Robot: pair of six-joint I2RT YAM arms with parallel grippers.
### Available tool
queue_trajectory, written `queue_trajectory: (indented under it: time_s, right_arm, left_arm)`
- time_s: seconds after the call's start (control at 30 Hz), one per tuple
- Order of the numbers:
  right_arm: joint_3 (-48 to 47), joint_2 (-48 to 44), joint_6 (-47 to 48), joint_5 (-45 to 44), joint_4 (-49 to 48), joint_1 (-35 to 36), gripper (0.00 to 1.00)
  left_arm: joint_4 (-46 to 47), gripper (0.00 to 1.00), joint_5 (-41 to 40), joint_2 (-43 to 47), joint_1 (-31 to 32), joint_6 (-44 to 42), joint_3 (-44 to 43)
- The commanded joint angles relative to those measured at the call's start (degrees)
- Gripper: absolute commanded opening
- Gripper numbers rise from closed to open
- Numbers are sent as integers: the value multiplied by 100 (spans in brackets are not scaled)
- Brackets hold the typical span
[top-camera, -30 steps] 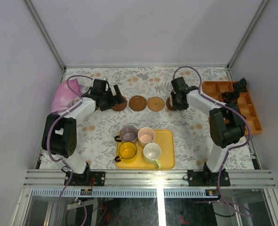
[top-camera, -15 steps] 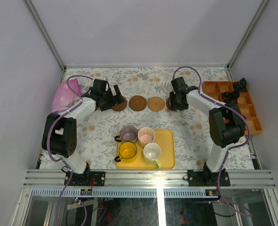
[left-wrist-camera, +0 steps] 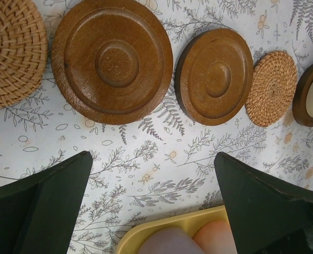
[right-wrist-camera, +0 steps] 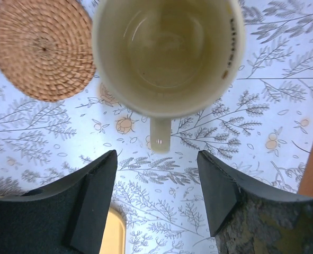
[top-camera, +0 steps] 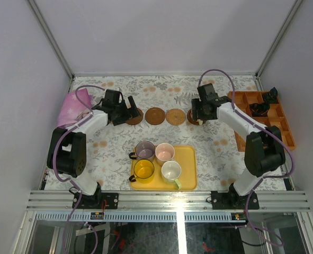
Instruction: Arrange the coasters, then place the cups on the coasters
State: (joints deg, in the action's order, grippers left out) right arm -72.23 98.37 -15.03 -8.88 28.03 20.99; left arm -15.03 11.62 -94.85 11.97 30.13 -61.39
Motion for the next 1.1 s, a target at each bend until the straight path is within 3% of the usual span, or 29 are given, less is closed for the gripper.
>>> queue_trajectory:
  time_s: [0.0,0.47,1.07]
  right_arm:
    - [82,-678,-113,42,83,26,70]
    - [544,-512,-397,576,-412,36,69]
    - [224,126,-256,747,-611,136,68]
  left_arm:
    - [138,100,-2,229,36,-62,110]
    - [135,100,-28,574,31,-110,451]
    - [145,100,-56,540,34,-96,434]
